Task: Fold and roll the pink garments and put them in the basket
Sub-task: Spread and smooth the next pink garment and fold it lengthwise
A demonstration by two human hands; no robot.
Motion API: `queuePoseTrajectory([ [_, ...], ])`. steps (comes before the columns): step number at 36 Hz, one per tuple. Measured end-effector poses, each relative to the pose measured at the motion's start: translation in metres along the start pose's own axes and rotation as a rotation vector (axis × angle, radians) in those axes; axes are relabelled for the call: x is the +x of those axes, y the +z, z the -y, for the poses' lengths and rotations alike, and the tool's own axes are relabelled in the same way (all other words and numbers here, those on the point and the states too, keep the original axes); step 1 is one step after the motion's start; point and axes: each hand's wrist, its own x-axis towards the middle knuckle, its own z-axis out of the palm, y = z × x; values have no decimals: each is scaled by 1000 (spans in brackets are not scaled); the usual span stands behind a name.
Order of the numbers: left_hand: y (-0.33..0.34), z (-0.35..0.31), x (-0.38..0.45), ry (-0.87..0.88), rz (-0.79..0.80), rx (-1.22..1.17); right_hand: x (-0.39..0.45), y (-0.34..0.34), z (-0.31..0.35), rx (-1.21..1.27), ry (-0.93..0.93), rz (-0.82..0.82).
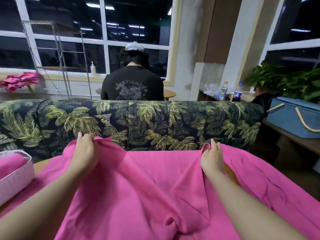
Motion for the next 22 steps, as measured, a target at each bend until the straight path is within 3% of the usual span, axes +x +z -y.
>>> queuePoseTrajectory([
  [3,39,52,-9,14,137,257,8,24,-30,-177,28,41],
  [6,75,93,-13,15,424,439,8,48,-49,-324,-4,175],
  [14,108,93,-32,-94,491,405,0,90,-73,-595,-100,447],
  [22,104,88,-50,-113,602,545,-7,90,-81,-678,-119,468],
])
